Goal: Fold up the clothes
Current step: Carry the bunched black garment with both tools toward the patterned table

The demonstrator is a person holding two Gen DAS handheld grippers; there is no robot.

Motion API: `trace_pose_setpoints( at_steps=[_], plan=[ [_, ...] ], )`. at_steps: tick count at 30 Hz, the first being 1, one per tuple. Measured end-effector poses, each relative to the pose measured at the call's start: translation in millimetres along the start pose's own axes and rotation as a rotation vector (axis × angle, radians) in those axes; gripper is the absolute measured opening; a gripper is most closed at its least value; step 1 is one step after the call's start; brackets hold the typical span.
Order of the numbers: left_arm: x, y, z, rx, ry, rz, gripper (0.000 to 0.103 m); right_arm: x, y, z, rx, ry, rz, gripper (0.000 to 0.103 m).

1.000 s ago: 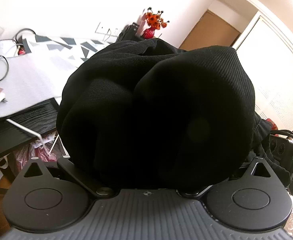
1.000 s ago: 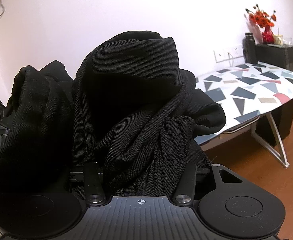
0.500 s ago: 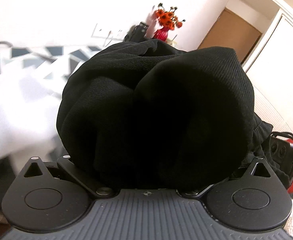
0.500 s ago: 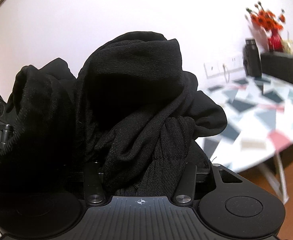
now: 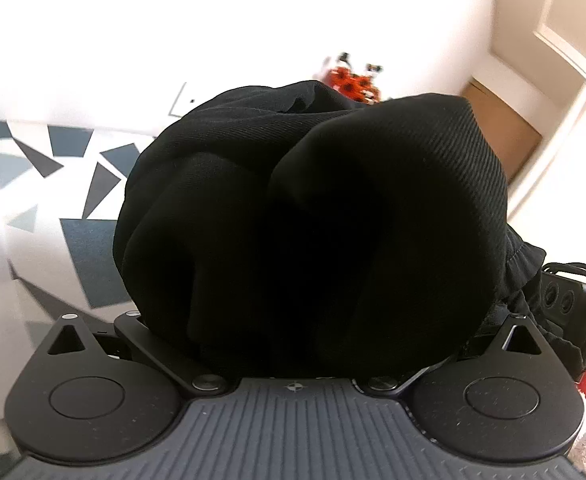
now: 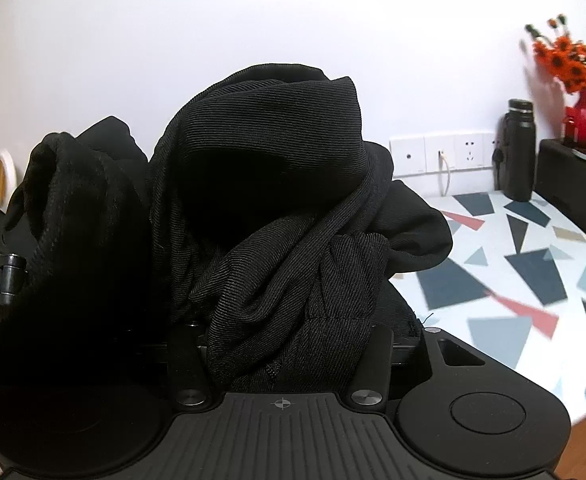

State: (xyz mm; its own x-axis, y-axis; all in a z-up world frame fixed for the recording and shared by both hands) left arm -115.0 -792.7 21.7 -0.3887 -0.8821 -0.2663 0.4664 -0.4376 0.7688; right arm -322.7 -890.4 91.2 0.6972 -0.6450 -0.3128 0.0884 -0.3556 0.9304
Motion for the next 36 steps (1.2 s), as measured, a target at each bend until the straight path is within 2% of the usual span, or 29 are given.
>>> trace_pose_setpoints(
  at_steps=[2, 5, 12, 16, 18, 23, 24, 25, 29, 33, 36],
  plan=[
    [10, 1, -13, -0.038, 0.007, 0.011, 0.103, 26, 9, 20, -0.021, 0.001, -0.026, 0.044],
    [48, 18, -31, -0.082, 0.017, 0.019, 0.103, 65, 25, 49, -0.041, 0.003, -0.058, 0.044],
    [99, 52, -58, -0.097, 0.057, 0.038, 0.103, 132, 47, 90, -0.048, 0.039, -0.078, 0.044],
    [111, 49, -77, -0.120, 0.119, 0.014, 0.103, 157, 31, 99, -0.027, 0.064, -0.116, 0.044],
    [115, 42, -84, -0.135, 0.158, -0.004, 0.103, 168, 16, 104, 0.008, 0.080, -0.151, 0.045],
    [124, 15, -100, -0.197, 0.264, -0.057, 0.103, 190, -12, 114, 0.000, 0.124, -0.236, 0.045],
    [125, 11, -101, -0.206, 0.279, -0.057, 0.103, 194, -17, 116, -0.001, 0.132, -0.253, 0.045],
    [126, 7, -101, -0.213, 0.291, -0.055, 0.103, 199, -19, 122, 0.053, 0.049, -0.248, 0.045],
    [137, -8, -107, -0.211, 0.373, -0.043, 0.103, 224, -31, 140, 0.019, 0.100, -0.312, 0.046],
    [152, -20, -107, -0.183, 0.458, -0.028, 0.103, 240, -40, 159, 0.017, 0.168, -0.342, 0.051],
    [189, -1, -104, -0.174, 0.500, -0.002, 0.103, 248, -49, 177, 0.073, 0.210, -0.337, 0.060]
  ],
)
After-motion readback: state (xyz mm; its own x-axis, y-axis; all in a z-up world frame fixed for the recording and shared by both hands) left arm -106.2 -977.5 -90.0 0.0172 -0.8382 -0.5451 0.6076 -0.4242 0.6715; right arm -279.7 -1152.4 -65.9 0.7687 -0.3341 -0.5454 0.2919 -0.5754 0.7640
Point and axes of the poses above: each gripper's, at about its wrist camera, not at the fingertips, and x roughly the way its jaws point, z to its right, y to its top, the point moved 3 cm from there along x, roughly the way its jaws point, and after that the axes turned 11 degrees about z, right-handed, at the moved point
